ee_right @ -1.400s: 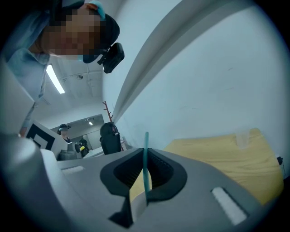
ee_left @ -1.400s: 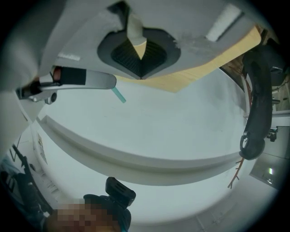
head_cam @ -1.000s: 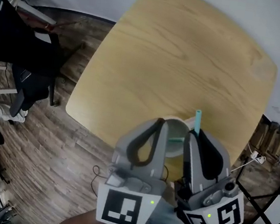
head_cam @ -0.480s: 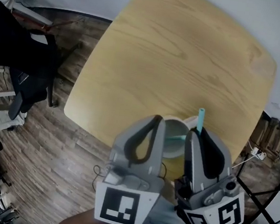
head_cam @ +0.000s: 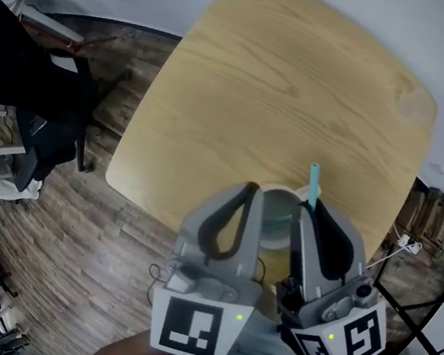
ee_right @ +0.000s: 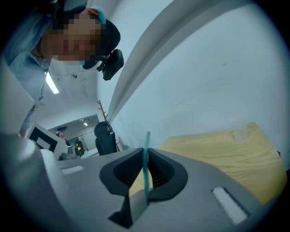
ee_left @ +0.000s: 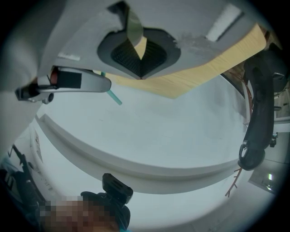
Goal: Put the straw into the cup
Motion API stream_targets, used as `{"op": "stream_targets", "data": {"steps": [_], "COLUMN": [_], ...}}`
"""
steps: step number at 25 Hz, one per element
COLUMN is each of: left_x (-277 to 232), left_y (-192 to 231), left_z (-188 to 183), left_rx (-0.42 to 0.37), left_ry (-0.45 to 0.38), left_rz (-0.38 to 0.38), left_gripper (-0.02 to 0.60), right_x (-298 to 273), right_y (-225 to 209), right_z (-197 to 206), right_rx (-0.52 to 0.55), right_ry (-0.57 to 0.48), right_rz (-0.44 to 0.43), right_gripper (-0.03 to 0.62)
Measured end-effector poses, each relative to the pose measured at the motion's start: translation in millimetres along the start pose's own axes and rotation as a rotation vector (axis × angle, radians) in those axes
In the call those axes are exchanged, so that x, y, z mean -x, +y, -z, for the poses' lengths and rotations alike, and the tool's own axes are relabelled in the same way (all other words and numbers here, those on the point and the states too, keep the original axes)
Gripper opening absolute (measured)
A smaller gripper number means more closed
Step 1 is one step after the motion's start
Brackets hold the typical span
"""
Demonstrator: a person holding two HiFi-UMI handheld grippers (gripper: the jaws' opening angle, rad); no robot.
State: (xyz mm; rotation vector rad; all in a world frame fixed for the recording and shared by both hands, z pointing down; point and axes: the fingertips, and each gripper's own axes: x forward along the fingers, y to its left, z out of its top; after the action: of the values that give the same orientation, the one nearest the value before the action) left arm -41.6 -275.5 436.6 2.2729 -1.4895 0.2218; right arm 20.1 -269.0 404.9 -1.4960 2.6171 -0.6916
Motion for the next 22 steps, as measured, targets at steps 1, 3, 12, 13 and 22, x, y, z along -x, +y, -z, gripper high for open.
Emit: {"op": "stream_targets", "data": {"steps": [1,3,12,13,22], "left_x": [0.7,2.4,16.7,19.3,60.8], "left_y": [0.9,1.8,-5.2,-6.9,-36.3], "left_z": [0.5,0.7,-21.9,-26.7,-66.0], "left_rx": [0.001,-0.001,-0.016,-0.019,-0.063], "left_ry": [0.000,0.000,-0.059,-0.071,-0.179], "left_rz": [0.001,0.004,0.010,0.010,0.023], "left_gripper": [0.017,0.017,0.017,0.017,0.017], "right_x": [-0.7,-1.0,8.7,10.8,45.9], "right_y": [0.9,2.5,17.1,19.8,51.7], "right_z": [1.4,3.0,-19.2,-23.9,-67.6], "right_rx": [0.001,0.001,0.042,0.050,0.128], "right_ry": [0.002,0.004,-0.040,-0.050,-0.143], "right_rz": [0.000,0.001,-0.008,-0.011,-0.047], "right_gripper": [0.046,0.066,0.066,0.066,0.063]}}
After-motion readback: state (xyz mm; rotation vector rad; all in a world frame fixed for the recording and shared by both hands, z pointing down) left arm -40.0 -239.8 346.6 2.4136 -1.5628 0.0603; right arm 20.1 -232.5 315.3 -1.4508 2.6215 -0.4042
